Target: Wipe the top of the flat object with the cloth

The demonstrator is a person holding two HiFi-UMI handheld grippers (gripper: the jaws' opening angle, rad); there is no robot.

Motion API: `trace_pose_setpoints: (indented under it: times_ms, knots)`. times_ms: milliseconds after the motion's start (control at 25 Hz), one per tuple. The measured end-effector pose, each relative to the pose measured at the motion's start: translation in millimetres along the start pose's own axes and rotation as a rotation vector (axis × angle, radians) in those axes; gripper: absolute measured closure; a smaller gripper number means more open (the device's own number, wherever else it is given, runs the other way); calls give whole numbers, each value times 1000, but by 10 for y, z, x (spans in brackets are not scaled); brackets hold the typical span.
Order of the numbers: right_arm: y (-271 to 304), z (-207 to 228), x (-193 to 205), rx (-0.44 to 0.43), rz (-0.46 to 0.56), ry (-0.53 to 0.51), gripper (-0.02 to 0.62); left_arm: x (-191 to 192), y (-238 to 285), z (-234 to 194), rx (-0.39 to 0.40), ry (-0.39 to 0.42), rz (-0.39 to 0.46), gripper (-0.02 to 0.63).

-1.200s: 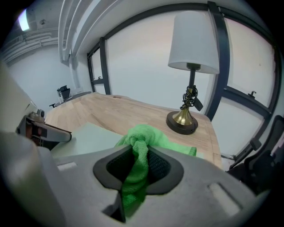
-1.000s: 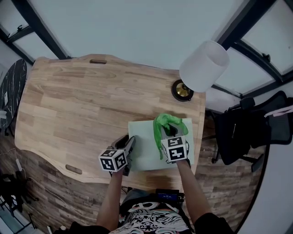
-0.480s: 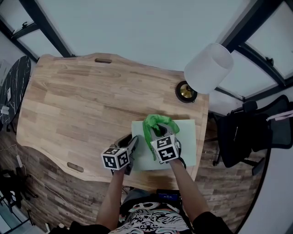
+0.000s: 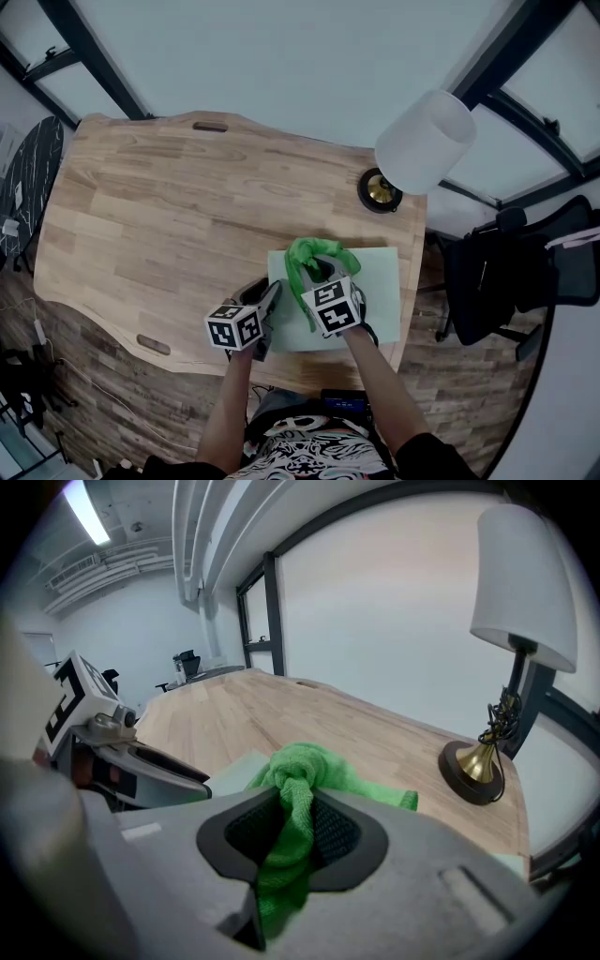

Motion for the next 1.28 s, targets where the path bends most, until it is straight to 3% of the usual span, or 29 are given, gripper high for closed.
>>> trace_pose_setpoints:
  times_ms: [560,1280]
  knots:
    - [135,-220,-108,-111,-27,-21,521,-7,8,-3,25,-15,-3,472]
    - [231,-419,-169,-162,-28,-93,522,-6,10,-9,21,5,7,471]
Point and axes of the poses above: the fingertips, and each gripper's own axes: y forward along the fingers, z to its right, x out of its underside, the point moved 4 cm from there along -y, backward along the fingers, and after that the axes turned 7 degrees about y, right-handed, at the moved point
